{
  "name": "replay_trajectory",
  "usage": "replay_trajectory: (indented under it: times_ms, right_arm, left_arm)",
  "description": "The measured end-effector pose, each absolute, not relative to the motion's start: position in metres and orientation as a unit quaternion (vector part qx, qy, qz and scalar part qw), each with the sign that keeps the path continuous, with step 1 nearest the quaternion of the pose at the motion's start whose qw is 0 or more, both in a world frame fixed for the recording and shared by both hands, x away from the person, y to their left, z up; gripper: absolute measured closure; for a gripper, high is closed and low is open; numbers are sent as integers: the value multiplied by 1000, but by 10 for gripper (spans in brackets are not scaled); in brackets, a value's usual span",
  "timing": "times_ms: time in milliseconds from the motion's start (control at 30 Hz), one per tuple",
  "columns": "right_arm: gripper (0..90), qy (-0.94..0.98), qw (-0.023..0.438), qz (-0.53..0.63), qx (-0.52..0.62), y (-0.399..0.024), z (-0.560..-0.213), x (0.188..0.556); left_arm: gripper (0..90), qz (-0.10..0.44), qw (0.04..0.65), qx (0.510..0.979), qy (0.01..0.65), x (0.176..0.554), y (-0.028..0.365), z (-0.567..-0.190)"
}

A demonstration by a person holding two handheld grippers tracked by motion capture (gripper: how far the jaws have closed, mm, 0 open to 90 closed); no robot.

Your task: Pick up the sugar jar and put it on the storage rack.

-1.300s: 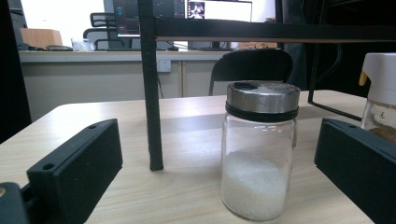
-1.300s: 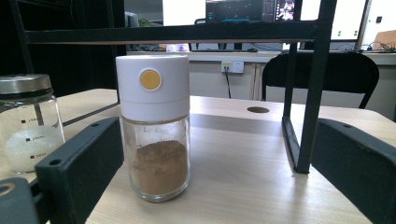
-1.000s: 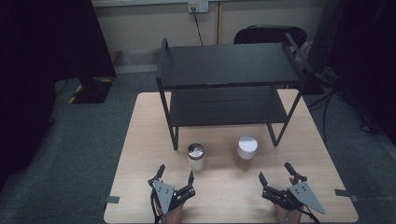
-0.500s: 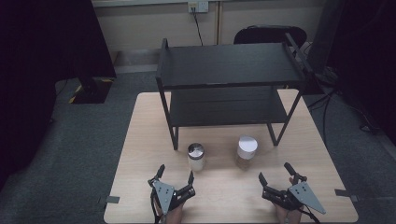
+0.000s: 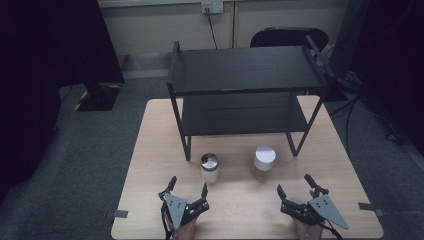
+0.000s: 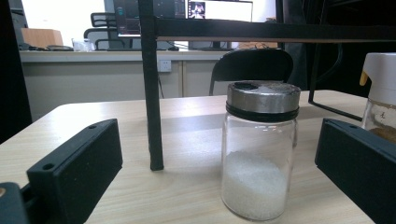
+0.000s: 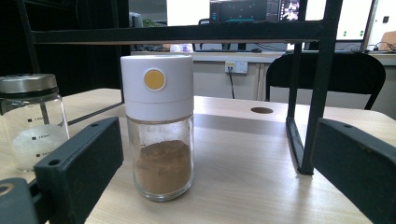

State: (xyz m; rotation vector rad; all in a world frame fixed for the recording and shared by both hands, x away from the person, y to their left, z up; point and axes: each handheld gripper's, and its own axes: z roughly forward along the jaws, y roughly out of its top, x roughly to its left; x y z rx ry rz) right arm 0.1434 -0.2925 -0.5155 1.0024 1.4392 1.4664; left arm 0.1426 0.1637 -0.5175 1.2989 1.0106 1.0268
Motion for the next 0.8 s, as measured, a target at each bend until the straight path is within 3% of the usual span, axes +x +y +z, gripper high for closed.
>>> replay_trajectory:
  times_ms: [633,800]
  right_arm:
    - [11,572,416,582,400,-291,-515,143]
    - [10,572,416,583,400,-292,-515,143]
  left_arm:
    - [0,428,572,550,434,145,164,-516]
    - [0,426,562,568,425,149,163,-509]
